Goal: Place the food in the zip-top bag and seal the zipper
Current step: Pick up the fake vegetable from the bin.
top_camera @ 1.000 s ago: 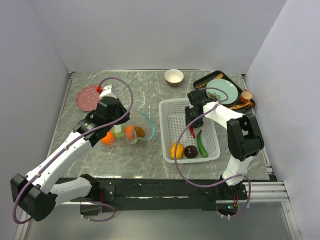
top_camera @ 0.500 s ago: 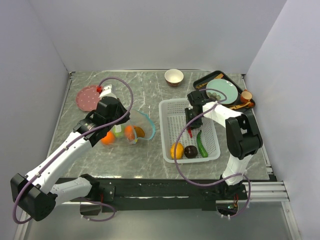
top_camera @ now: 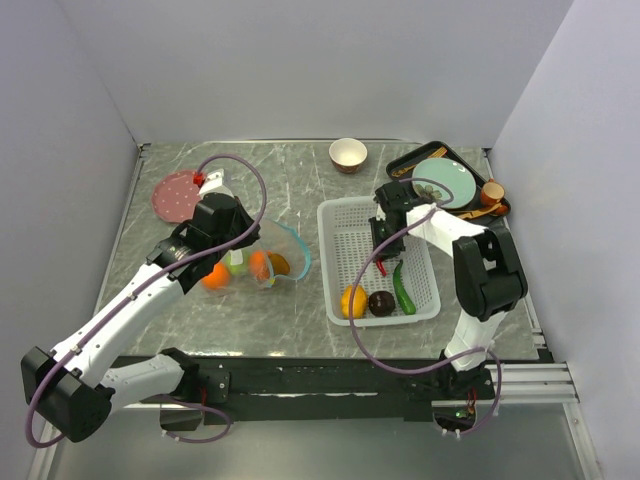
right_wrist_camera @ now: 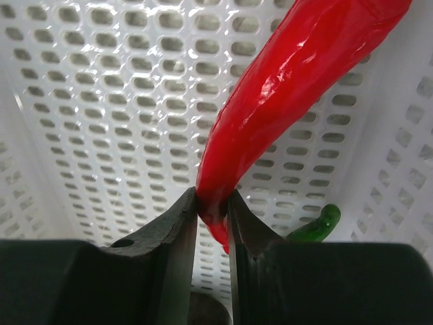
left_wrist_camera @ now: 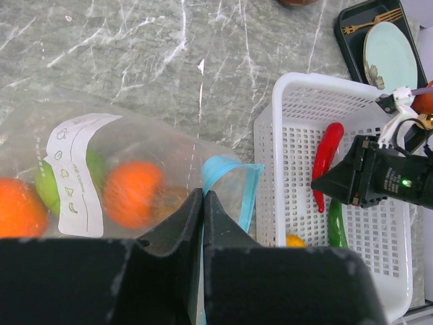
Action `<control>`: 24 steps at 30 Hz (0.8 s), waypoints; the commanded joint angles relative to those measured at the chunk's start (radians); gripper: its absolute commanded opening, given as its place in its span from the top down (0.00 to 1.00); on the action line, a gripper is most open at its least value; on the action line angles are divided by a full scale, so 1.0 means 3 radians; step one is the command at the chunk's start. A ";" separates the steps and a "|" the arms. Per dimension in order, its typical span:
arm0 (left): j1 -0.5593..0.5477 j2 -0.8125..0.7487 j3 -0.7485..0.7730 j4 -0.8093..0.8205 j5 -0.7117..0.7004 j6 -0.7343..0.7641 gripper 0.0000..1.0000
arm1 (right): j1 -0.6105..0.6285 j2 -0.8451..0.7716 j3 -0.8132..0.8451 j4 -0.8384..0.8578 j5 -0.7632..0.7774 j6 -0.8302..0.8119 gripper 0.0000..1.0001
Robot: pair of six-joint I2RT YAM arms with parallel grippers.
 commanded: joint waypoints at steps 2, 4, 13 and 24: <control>0.0009 0.0006 -0.0021 0.0134 0.0034 -0.0007 0.92 | 0.0054 -0.0440 -0.0072 0.0017 -0.0177 -0.0161 0.83; 0.0009 0.0011 -0.0026 0.0140 0.0040 -0.0007 0.92 | 0.0059 -0.0497 -0.0103 0.0027 -0.0238 -0.0187 0.83; 0.0009 0.0026 -0.0032 0.0155 0.0080 -0.0013 0.93 | 0.0064 -0.0722 -0.0174 0.0175 -0.0621 -0.0238 0.83; 0.0009 0.0031 0.0004 0.0114 0.0035 0.0018 0.93 | 0.0059 -0.0697 -0.0338 0.0472 -0.0955 -0.0279 0.76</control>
